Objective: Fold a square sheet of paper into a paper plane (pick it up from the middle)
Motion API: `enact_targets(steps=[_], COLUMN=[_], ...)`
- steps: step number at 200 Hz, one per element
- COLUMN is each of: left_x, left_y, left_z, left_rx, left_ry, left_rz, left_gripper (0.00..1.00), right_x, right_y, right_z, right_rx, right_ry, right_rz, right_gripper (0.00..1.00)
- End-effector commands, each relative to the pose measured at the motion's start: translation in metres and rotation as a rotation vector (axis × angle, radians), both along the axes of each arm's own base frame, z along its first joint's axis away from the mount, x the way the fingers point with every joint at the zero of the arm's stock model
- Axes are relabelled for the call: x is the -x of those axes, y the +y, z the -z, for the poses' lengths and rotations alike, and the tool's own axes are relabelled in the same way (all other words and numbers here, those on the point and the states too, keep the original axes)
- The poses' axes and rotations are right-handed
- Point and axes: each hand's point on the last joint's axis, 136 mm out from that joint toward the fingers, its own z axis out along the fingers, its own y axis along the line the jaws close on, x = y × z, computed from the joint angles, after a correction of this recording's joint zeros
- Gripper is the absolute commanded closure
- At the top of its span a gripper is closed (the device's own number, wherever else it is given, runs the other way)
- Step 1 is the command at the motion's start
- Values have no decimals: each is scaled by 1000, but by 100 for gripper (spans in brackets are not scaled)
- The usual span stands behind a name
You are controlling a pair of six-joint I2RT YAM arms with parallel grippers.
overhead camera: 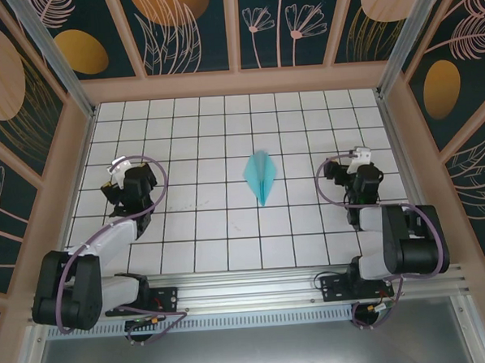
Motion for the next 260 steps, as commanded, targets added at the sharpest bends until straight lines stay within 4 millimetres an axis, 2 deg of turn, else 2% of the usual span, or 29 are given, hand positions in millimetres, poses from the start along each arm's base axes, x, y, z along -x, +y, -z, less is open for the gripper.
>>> enact_targets(steps=[1,12,20,25,46,52,88,118,136,147,157,165,260], left_x=[-8,-10,-10,-10,-16,-18,-25,-30,-23,-16,-17,-18,-18], left_y=[8,12,15,16,5,3,-9,-14,-14,-8,-6,-4,-4], left_z=[-9,-3,-1,1,7,6,-17,-8,-5,-9,-2,-5,-5], left_rx=[-71,-85,-82,-78,-72,-81,-117,-84,-54,-60,-42,-52,-53], left_ry=[-48,-28,-27,-31,-70,-78,-243,-256,-291,-356,-306,-324,-317], left_rz=[3,-11,-25,-28,49,66,186,249,290,266,251,240,243], left_gripper=[2,1,2,1,2,1,2,1,2,1,2,1,2], right_x=[-1,-2,-3,-5,-3,-4,-3,-3,-3,-3,-3,-4,-4], right_y=[5,4,5,4,-2,-2,-3,-3,-3,-3,-3,-3,-3], right_z=[-19,-6,-12,-6,-8,-8,-8,-8,-8,-8,-8,-8,-8], right_rx=[-26,-20,3,11,10,13,13,13,13,13,13,13,13], right_ry=[-126,-120,-149,-110,-128,-124,-125,-125,-125,-124,-125,-126,-126], right_rz=[-51,-36,-17,-1,48,56,60,59,60,59,60,58,58], right_gripper=[8,7,6,6,5,1,1,1,1,1,1,1,1])
